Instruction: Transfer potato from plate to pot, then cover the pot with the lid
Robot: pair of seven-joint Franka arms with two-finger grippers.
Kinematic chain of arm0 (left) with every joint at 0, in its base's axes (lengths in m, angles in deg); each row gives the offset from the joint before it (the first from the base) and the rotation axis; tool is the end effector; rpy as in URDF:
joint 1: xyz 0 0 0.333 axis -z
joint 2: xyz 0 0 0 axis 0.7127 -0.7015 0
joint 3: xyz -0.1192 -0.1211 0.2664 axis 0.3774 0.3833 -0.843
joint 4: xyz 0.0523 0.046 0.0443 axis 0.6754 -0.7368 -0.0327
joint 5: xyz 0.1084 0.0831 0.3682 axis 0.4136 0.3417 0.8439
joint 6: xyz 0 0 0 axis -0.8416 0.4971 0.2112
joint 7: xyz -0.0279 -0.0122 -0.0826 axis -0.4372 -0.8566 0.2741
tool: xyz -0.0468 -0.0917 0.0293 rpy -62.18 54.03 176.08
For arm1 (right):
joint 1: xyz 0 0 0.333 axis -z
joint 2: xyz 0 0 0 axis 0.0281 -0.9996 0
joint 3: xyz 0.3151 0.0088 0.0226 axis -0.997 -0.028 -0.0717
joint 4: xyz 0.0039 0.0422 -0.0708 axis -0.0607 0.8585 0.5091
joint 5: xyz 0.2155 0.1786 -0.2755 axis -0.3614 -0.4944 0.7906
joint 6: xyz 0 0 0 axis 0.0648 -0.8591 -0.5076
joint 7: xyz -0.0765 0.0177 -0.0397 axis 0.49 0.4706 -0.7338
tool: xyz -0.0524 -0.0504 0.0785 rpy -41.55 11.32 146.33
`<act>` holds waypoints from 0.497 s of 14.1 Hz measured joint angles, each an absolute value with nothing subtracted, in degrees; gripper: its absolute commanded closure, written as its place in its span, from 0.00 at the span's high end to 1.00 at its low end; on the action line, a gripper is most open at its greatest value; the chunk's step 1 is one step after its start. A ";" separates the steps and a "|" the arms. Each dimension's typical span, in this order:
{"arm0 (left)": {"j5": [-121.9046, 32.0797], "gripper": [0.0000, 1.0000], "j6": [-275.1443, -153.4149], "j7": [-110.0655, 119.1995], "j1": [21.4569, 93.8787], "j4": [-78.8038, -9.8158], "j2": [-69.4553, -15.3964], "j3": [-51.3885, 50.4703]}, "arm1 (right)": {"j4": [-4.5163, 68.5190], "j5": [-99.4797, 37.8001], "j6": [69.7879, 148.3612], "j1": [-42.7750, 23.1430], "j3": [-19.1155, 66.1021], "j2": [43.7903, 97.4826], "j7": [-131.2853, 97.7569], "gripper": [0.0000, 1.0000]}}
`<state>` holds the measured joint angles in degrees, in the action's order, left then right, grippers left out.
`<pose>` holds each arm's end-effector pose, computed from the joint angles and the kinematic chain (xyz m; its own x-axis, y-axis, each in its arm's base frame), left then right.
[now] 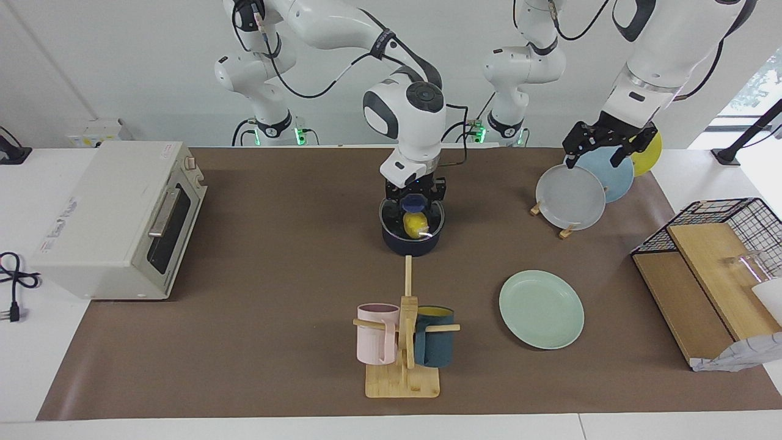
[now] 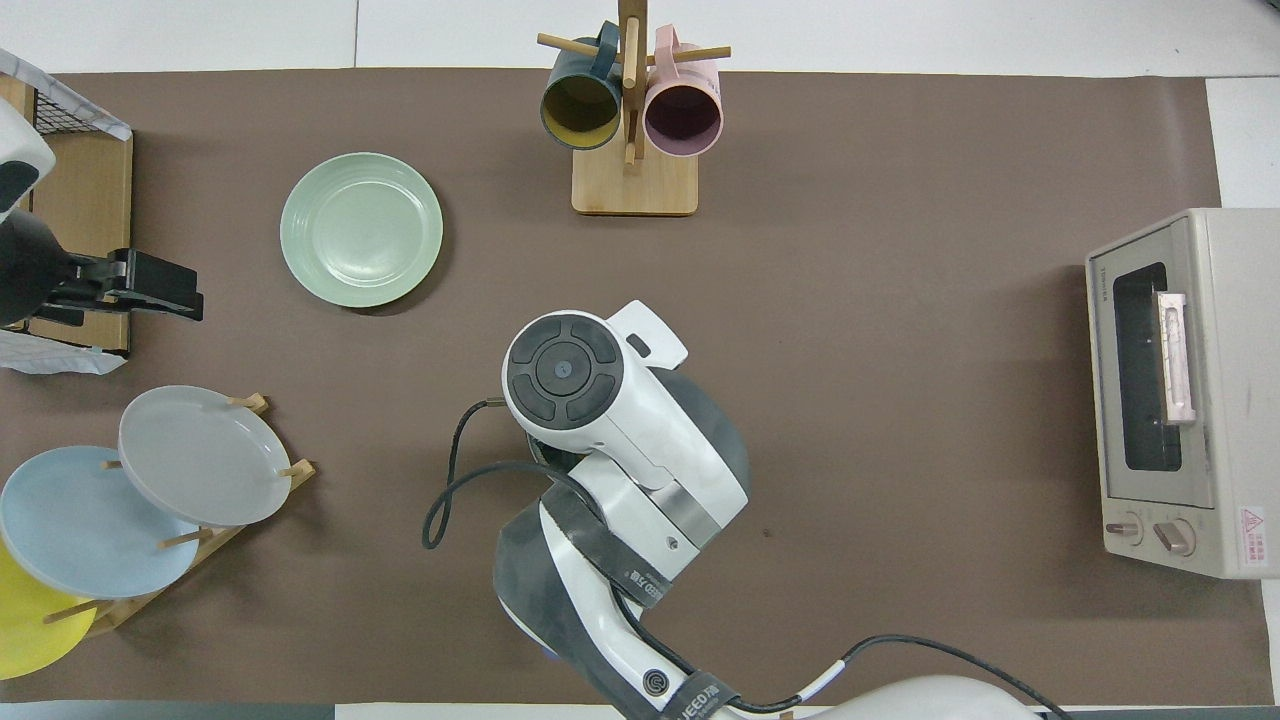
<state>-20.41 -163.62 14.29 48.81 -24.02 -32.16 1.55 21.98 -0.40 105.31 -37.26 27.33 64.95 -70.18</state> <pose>0.5425 -0.0816 0.6334 0.9987 -0.0471 -0.0167 -0.0470 -0.9988 0.0103 0.4913 0.4406 0.4070 0.9979 -0.0586 -0.0275 -0.0588 -0.9983 -0.0054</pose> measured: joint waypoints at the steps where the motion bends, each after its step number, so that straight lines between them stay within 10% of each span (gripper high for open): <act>1: -20.41 1.00 -163.62 14.29 48.81 -24.02 -32.16 1.55 | 21.98 -0.40 105.31 -37.26 27.33 65.06 -70.18 1.00; 7: -20.41 1.00 -163.64 14.29 48.81 -24.01 -32.12 1.55 | 21.74 -0.01 105.27 -36.48 27.99 67.08 -69.25 1.00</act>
<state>-20.41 -163.64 14.29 48.81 -24.01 -32.12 1.55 21.74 -0.01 105.27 -36.48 27.99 67.08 -69.25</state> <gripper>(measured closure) 0.000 0.000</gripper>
